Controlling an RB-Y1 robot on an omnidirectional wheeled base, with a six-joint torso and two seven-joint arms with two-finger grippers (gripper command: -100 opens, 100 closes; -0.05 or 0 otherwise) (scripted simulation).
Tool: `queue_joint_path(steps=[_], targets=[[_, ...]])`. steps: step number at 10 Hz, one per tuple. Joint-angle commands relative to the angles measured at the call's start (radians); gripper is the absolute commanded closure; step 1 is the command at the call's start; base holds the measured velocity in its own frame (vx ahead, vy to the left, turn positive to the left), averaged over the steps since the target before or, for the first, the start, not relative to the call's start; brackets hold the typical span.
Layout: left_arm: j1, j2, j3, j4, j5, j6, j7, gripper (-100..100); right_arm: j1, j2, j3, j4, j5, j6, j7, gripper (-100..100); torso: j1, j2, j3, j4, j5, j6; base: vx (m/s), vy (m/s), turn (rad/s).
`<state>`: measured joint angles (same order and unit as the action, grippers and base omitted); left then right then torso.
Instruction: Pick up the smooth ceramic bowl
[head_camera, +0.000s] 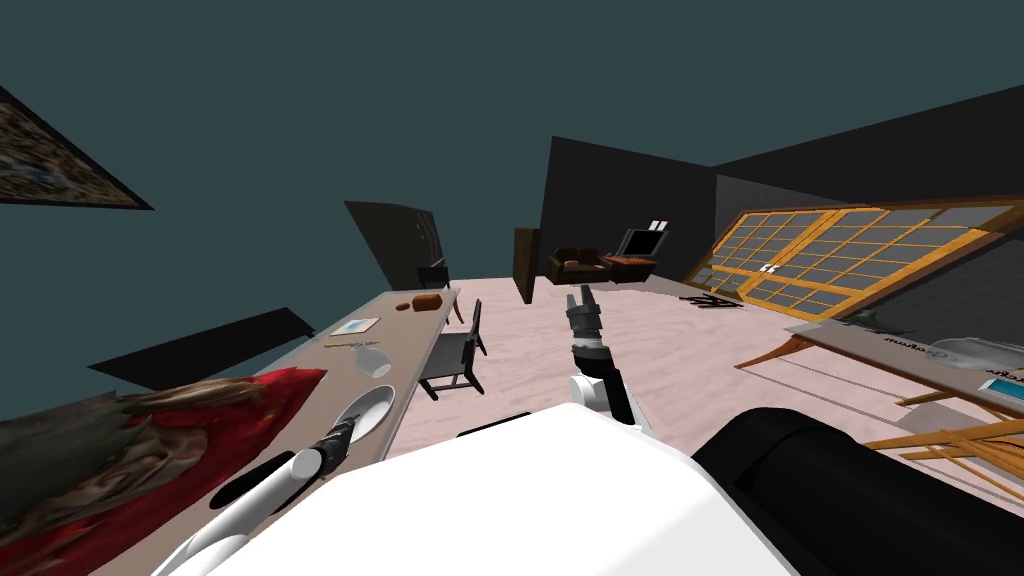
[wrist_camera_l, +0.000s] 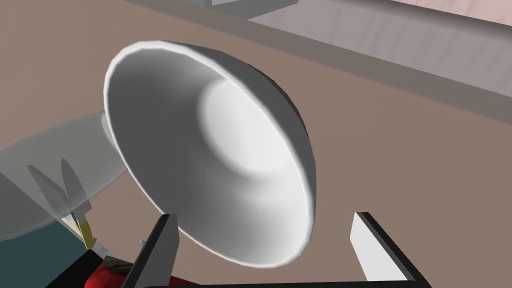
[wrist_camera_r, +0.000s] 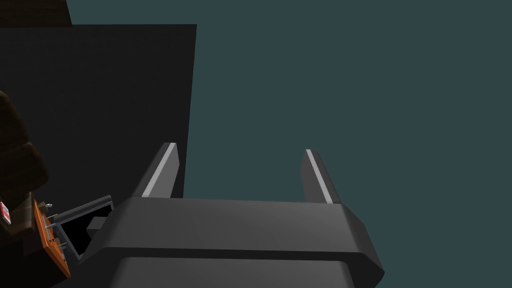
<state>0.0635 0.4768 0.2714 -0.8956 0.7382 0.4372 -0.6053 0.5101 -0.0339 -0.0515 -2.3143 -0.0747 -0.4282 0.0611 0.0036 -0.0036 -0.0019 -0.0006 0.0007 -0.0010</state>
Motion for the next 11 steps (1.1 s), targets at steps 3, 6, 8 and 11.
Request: queue_joint_path(steps=[3,6,8,11], targets=[[-0.013,0.015,0.002,0.069,0.019,0.043,-0.024,-100,0.000,0.000,0.000,0.000,0.000,0.000,0.000,0,0.000,0.001,0.001,0.000,0.000,0.000,0.027,0.038,-0.044],[-0.032,0.003,-0.026,0.070,-0.021,0.030,0.023,-100,0.000,0.000,0.000,0.000,0.000,0.000,0.000,0,-0.003,0.003,0.002,0.001,-0.001,0.000,-0.001,0.015,0.023],[-0.051,-0.008,-0.053,0.078,-0.060,0.024,0.068,-100,0.000,0.000,0.000,0.000,0.000,0.000,0.000,0,0.001,0.004,0.002,0.001,0.000,0.000,-0.021,0.060,0.082],[-0.090,-0.028,-0.109,0.093,-0.136,0.012,0.159,-100,0.000,0.000,0.000,0.000,0.000,0.000,0.000,0,0.002,0.003,0.002,0.001,0.000,0.000,-0.010,0.060,0.071]])
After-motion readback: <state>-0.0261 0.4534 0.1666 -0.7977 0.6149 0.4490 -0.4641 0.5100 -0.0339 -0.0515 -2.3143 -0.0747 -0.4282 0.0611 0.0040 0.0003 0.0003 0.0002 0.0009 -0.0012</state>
